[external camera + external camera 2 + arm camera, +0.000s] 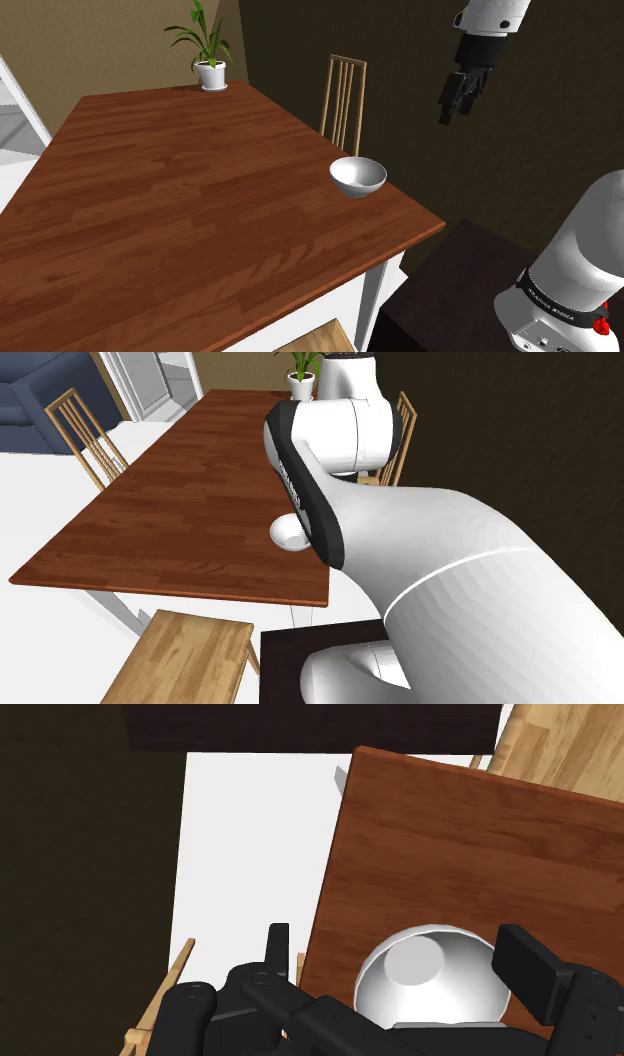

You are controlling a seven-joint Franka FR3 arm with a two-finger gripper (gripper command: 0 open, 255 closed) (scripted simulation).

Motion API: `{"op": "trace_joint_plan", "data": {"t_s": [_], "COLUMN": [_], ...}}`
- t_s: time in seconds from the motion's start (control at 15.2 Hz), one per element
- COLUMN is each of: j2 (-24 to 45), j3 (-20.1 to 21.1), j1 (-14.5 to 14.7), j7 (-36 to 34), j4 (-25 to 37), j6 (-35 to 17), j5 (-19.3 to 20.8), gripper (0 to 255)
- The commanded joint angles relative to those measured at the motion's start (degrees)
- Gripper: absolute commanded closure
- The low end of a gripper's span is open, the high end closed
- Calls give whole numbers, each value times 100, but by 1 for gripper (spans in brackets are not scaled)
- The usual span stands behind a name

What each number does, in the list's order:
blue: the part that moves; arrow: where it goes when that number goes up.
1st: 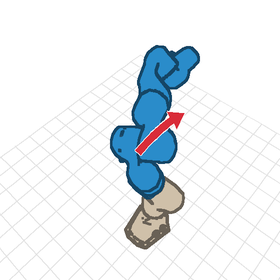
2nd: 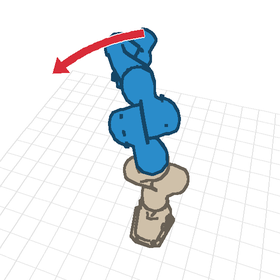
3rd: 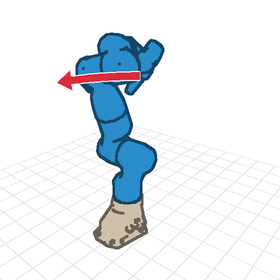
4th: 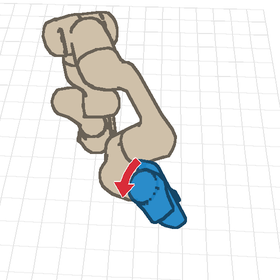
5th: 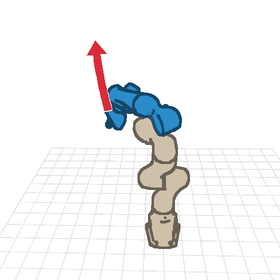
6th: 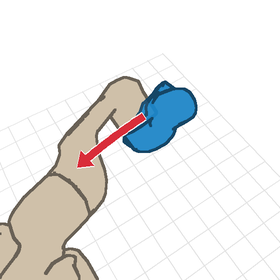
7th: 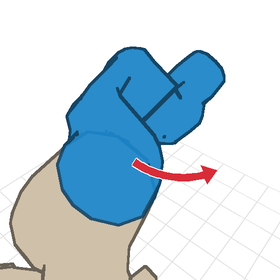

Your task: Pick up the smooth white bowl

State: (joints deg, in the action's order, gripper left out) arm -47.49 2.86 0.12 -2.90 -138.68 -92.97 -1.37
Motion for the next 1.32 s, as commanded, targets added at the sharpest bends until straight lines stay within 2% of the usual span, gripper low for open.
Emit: {"op": "trace_joint_plan", "data": {"t_s": [0.0,0.46,0.92,1.06,1.25], "j2": [0,1107,2498,2853,2945], "j3": [0,0,9,11,16], "j1": [0,14,36,43,45], "j7": [0,47,120,142,150], "j4": [0,-223,-10,104,-53], "j6": [0,-1530,-2908,-3197,-3445], "j5": [0,-93,-194,-219,-226], "gripper": [0,0,0,0,0]}}
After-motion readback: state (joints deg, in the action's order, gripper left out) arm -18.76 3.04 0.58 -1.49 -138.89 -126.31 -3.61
